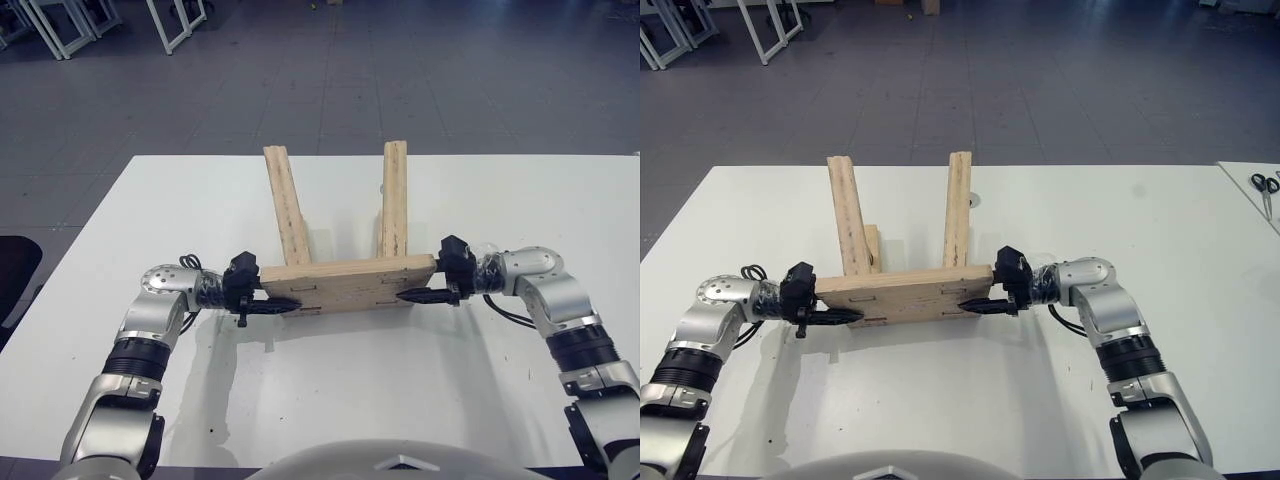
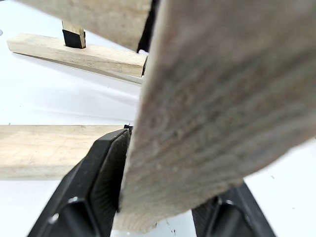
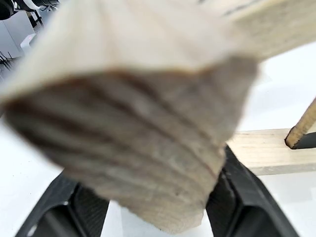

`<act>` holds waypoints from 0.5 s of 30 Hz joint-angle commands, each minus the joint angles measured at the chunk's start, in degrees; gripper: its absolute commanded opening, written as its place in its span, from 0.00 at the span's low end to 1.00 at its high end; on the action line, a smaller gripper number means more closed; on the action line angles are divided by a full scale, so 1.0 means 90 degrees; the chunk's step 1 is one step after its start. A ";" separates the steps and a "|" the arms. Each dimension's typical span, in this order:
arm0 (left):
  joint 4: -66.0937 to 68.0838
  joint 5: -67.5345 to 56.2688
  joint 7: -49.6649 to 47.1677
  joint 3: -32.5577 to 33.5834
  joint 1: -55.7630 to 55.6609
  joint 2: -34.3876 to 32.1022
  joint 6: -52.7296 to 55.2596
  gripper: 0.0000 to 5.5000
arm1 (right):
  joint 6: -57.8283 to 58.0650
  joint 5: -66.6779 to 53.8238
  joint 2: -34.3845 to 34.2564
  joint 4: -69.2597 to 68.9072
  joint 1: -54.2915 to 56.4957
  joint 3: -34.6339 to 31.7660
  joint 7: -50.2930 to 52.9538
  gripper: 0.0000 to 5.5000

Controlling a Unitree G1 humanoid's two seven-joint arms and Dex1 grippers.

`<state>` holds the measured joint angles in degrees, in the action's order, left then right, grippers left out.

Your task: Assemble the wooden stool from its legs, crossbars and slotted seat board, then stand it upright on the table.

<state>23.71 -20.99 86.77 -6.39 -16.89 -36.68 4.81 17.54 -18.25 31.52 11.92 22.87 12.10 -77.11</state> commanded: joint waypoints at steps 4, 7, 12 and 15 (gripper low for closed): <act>-0.1148 -0.0983 0.0537 0.0171 0.0091 -0.0670 0.1904 0.31 | 0.1694 -0.1321 0.0555 -0.1307 -0.0376 -0.0537 -0.0439 0.30; -0.2492 -0.3582 0.0224 0.1006 -0.0442 -0.1306 0.5377 0.29 | 0.4385 -0.3625 0.1295 -0.2178 -0.0061 -0.1473 -0.0597 0.27; -0.0150 -0.4939 -0.1152 0.1527 -0.3254 -0.0760 0.9662 0.29 | 0.8270 -0.4173 0.0470 0.1487 0.2735 -0.2550 0.1265 0.25; 0.3964 -0.4076 -0.2647 0.2128 -0.5292 0.0016 0.9709 0.29 | 0.8322 -0.3252 -0.0177 0.4292 0.4128 -0.3310 0.2955 0.25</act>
<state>20.20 -54.28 79.90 2.76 -37.66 -43.39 73.52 75.54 -52.18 37.04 15.30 40.77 -6.12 -72.77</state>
